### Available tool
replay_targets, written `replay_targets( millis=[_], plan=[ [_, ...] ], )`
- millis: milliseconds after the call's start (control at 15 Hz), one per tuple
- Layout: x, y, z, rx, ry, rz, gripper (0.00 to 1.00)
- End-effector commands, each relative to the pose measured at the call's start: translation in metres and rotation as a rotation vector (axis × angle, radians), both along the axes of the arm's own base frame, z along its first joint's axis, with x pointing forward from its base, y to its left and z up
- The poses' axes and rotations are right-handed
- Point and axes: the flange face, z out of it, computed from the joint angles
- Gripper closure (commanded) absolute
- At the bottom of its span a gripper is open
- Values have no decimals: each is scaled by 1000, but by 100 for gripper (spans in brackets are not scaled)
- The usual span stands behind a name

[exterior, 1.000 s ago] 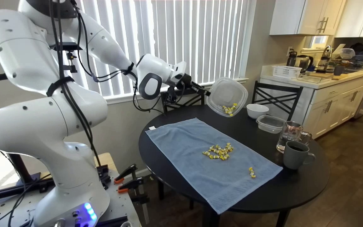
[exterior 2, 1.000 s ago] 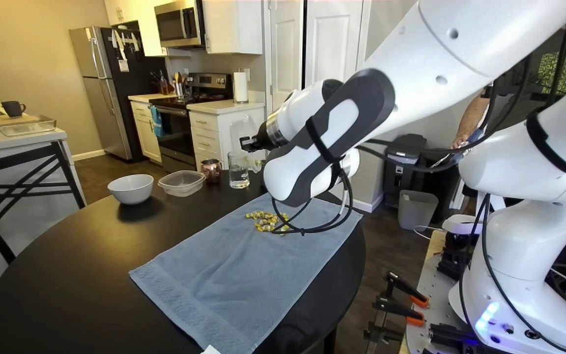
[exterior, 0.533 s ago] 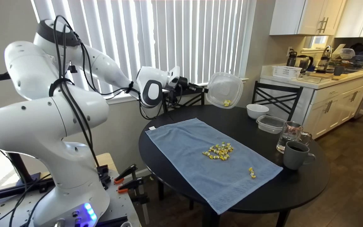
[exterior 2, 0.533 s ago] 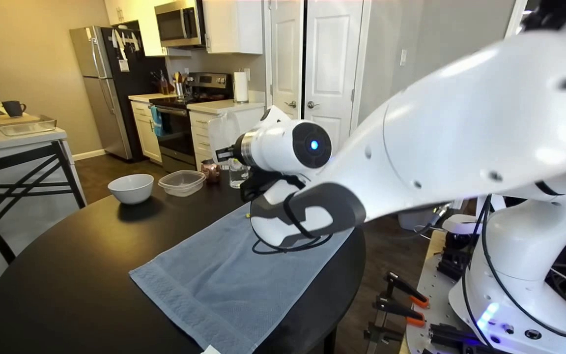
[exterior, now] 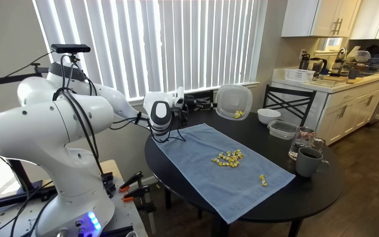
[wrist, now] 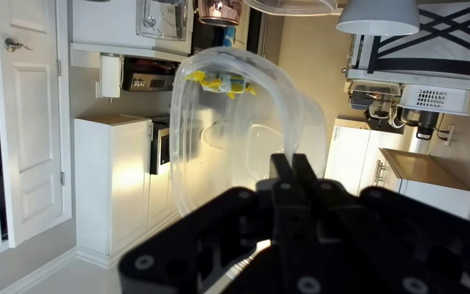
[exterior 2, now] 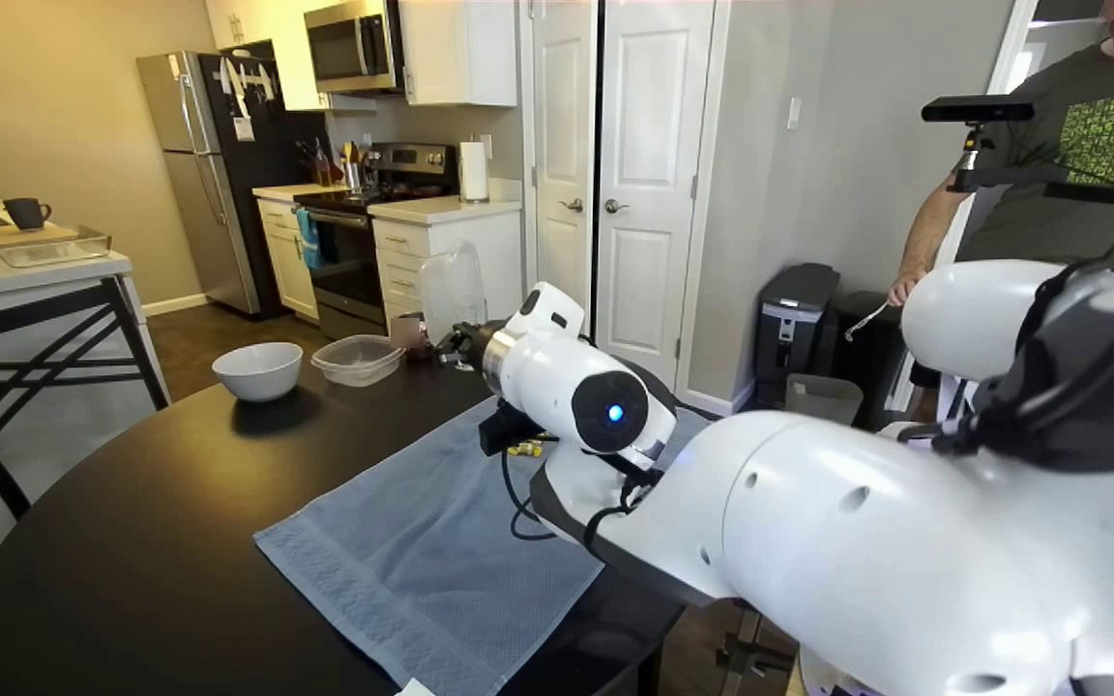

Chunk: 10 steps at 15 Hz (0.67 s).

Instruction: Take the candy out of the bowl

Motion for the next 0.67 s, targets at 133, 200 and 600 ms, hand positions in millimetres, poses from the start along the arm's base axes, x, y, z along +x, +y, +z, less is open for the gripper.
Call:
replay_targets(
  millis=[133,200,600],
  plan=[
    [-16,-10,56,-7,-183,-29,99],
    [-17,-9,72,2,-216,-30,99],
    [-14,-16,109,20,-273,-53,99]
  ],
)
